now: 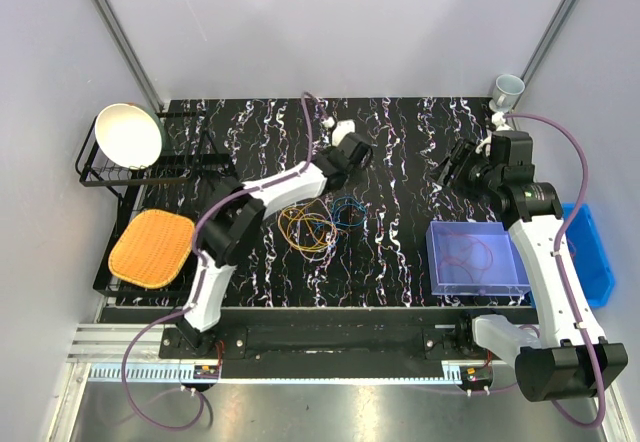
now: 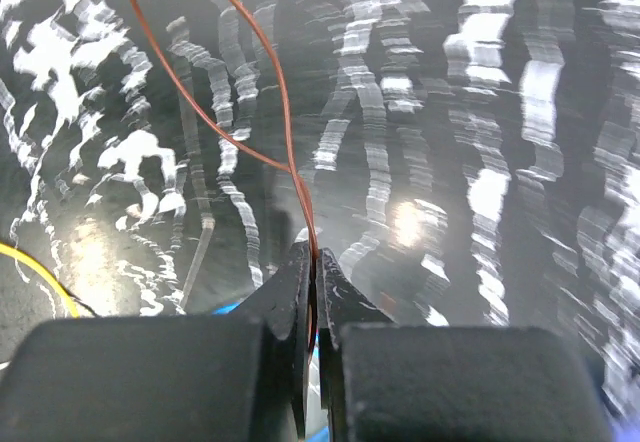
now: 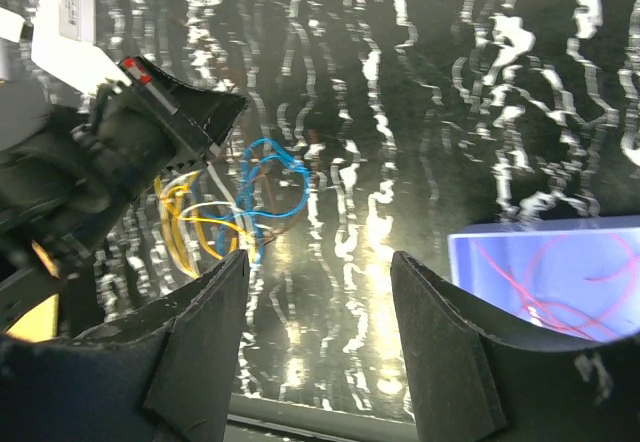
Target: Untangle the cables
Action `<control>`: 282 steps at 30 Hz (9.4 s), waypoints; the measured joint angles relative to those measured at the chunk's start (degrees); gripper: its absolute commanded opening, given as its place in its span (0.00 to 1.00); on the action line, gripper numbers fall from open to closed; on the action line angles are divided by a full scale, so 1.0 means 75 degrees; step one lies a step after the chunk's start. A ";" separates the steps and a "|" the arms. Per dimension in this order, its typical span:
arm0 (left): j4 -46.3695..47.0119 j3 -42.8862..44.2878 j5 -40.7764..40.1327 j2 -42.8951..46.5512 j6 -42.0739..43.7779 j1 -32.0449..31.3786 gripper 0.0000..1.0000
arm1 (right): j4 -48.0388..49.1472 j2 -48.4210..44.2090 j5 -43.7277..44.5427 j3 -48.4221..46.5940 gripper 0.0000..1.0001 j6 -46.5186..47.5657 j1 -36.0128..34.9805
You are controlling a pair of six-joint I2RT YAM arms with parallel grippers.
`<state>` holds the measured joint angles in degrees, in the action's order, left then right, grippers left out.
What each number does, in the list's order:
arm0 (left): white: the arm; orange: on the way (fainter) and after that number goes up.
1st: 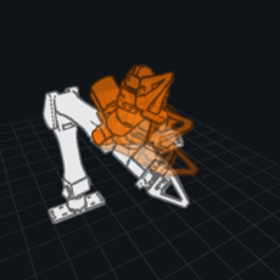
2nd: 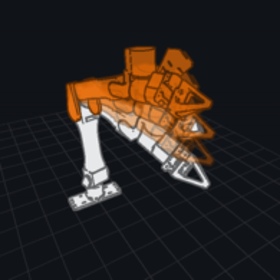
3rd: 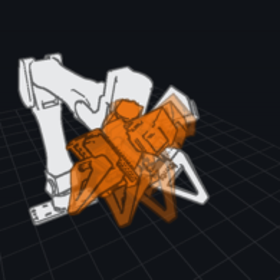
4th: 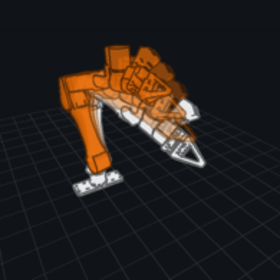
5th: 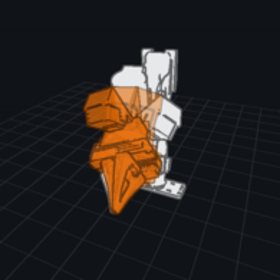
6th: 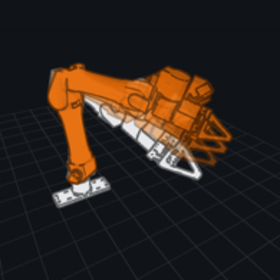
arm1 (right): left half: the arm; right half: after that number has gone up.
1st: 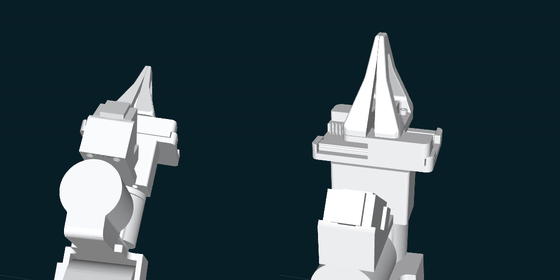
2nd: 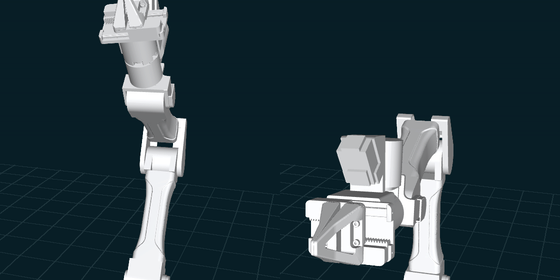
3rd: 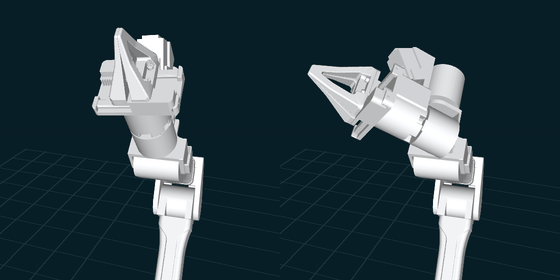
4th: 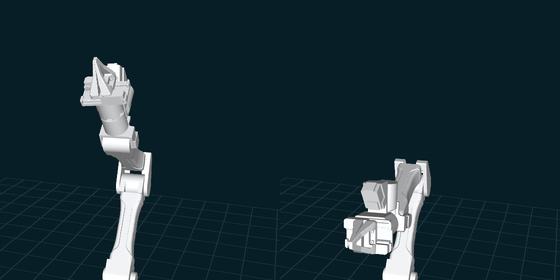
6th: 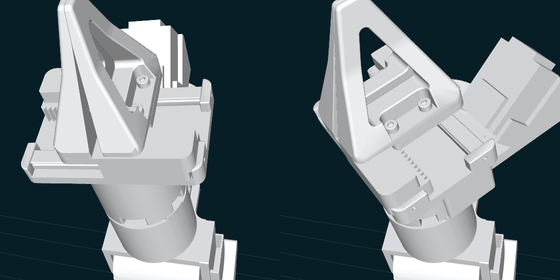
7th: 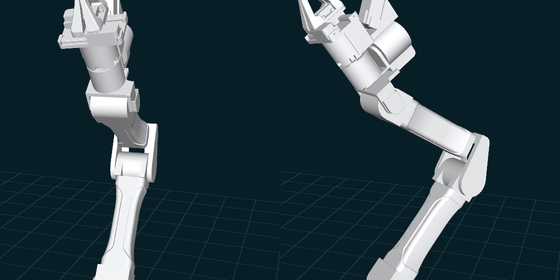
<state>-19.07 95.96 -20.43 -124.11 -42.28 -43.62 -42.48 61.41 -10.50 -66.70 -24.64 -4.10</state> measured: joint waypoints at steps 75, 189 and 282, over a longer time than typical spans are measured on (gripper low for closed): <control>0.2261 -0.0481 0.7128 0.4287 0.1839 -0.0131 0.00 | 0.6269 0.0055 -0.4112 0.0367 0.14 -0.4199 -0.0784; -0.2940 -0.6761 -0.0315 1.0841 0.2460 -0.0979 0.81 | 0.1338 0.1259 0.6475 -0.1017 0.00 0.0880 0.4511; 0.1026 -0.4753 0.0236 0.3742 0.1364 -0.0577 0.50 | 0.1682 -0.0699 0.1754 0.1218 0.86 -0.1760 -0.3599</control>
<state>-11.38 60.31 -18.65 -96.05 -32.05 -47.94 -29.87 56.16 2.66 -57.56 -37.85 -31.09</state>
